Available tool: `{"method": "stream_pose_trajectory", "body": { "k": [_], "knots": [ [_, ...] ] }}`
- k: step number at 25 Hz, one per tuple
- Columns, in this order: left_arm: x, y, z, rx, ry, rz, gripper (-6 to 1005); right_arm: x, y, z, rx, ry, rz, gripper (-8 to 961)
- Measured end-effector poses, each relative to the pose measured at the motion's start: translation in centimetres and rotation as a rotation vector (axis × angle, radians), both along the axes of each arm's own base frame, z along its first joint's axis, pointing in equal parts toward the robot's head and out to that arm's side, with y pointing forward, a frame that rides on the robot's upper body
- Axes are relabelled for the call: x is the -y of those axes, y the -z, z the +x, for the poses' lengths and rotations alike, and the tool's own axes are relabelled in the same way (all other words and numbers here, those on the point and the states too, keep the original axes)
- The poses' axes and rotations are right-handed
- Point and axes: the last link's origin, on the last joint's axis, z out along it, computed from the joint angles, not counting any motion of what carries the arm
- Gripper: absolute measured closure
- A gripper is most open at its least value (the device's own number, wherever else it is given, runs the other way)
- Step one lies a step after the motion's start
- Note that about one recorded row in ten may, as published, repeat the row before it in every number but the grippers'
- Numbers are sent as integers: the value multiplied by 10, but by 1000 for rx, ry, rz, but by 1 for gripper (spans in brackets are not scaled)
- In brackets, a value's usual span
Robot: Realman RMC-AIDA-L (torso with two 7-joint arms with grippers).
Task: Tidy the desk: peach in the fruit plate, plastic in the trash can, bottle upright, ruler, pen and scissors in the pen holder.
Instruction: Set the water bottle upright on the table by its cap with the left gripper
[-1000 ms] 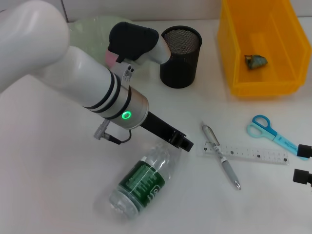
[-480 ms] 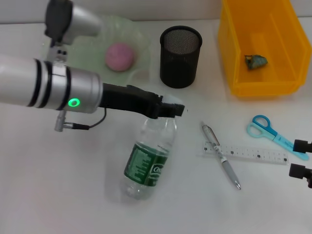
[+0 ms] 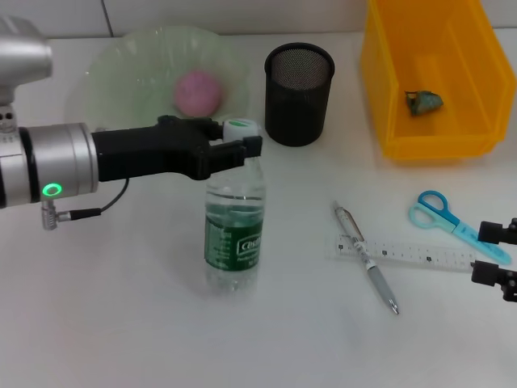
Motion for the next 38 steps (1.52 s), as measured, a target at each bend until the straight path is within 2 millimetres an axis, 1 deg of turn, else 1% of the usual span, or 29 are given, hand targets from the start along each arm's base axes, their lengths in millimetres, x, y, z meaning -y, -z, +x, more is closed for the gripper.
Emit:
{"method": "stream_pose_trajectory", "body": {
  "k": [7,10,14,20,22,27,34,38],
  "knots": [
    [1,-13,-12,50,30,82,555,-3,3,-2,-24,-1,5,292],
    [2,-21,-20,102,86,157,555,-3,6,-3,-41,-3,12,293],
    [2,-24,-27,112,123,207,556,-3,8,-4,-57,-11,23,293],
    [2,-21,-34,95,196,276,556,-8,12,-10,-72,-29,30,295],
    [3,-16,-38,102,236,340,556,-10,14,-12,-77,-34,29,295],
    [4,-8,-42,91,281,416,556,-14,17,-17,-84,-48,27,296],
    [3,1,-51,60,284,472,553,-17,20,-21,-93,-58,25,298],
    [2,1,-51,58,285,478,542,-17,21,-22,-95,-61,23,299]
  ]
}}
